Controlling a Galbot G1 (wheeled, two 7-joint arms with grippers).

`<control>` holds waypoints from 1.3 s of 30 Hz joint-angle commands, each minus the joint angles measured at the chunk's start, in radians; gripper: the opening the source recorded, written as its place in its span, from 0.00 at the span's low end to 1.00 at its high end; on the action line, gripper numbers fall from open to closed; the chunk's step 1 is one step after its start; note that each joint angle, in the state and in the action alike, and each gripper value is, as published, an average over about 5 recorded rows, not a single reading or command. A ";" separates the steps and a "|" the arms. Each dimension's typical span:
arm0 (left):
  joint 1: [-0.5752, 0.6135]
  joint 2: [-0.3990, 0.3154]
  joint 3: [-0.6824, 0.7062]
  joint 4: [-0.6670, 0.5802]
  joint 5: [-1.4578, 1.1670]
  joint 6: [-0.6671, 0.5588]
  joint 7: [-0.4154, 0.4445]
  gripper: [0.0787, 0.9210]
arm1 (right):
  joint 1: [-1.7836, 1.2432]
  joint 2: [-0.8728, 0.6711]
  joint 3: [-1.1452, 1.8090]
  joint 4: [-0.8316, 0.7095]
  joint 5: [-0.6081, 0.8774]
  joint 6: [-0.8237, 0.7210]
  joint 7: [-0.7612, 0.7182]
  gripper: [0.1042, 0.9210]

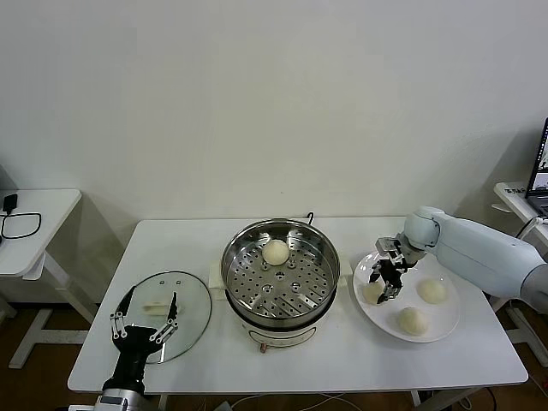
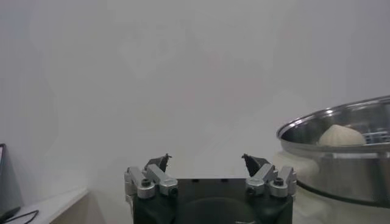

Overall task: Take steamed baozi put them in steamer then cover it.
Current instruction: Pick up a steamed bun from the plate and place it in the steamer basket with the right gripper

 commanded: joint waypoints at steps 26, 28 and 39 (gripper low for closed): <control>-0.042 0.011 0.044 0.001 0.005 -0.005 -0.004 0.88 | 0.628 0.505 -0.404 0.302 0.580 -0.271 0.025 0.64; -0.044 0.011 0.044 0.006 0.006 -0.006 -0.005 0.88 | 0.590 0.549 -0.409 0.270 0.585 -0.279 0.054 0.64; -0.052 0.010 0.038 0.013 0.004 -0.005 -0.012 0.88 | 0.457 0.689 -0.411 0.131 0.555 -0.287 0.112 0.63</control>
